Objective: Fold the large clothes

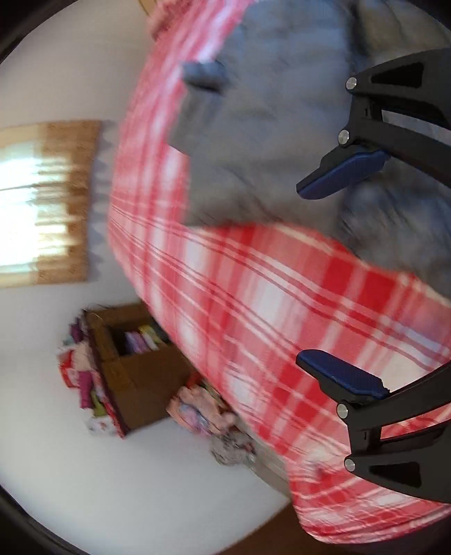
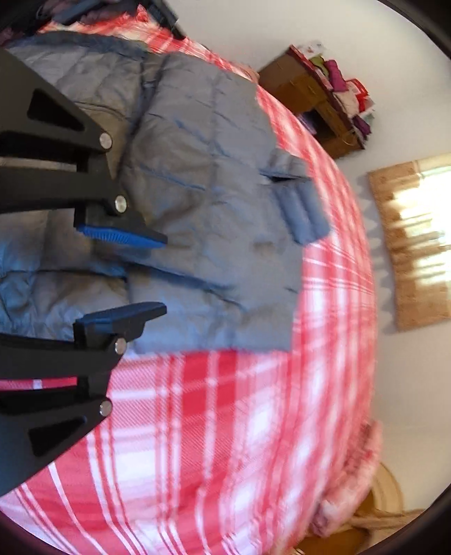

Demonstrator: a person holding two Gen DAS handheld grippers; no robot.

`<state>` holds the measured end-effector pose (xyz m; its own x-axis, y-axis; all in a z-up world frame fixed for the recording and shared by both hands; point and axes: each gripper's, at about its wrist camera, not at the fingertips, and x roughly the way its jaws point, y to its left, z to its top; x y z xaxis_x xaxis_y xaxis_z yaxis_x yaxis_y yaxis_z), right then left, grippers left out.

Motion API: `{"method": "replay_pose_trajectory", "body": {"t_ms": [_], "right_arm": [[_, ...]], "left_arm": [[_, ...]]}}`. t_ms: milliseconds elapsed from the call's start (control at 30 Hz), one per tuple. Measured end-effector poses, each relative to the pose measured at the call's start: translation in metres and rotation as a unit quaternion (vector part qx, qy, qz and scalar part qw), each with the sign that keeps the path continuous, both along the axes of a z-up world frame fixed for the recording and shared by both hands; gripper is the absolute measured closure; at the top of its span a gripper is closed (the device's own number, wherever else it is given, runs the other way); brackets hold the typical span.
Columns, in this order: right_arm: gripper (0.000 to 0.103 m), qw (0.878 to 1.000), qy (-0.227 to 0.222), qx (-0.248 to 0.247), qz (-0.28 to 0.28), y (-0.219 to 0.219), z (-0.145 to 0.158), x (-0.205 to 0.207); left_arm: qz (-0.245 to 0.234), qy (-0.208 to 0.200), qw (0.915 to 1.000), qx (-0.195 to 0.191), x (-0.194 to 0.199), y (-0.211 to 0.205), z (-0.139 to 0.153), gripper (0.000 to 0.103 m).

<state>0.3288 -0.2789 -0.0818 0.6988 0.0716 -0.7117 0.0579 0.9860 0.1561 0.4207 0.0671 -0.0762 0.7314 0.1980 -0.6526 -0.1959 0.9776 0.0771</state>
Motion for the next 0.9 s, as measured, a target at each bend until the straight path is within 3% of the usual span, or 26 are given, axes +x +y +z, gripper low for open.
{"method": "replay_pose_trajectory", "body": {"t_ms": [133, 367, 500, 900], "right_arm": [[0.061, 0.999, -0.038, 0.028, 0.013, 0.023, 0.017, 0.017], [0.057, 0.999, -0.02, 0.035, 0.032, 0.055, -0.024, 0.066], [0.058, 0.999, -0.009, 0.041, 0.028, 0.048, -0.047, 0.069], [0.058, 0.999, -0.013, 0.04, 0.032, 0.047, -0.064, 0.064]], "left_arm": [[-0.038, -0.032, 0.9988, -0.005, 0.028, -0.04, 0.005, 0.014], [-0.047, 0.019, 0.9987, -0.003, 0.081, -0.074, -0.05, 0.014], [-0.051, 0.026, 0.9983, -0.011, 0.084, -0.072, -0.074, 0.014], [-0.05, 0.04, 0.9979, -0.01, 0.087, -0.072, -0.082, 0.009]]}}
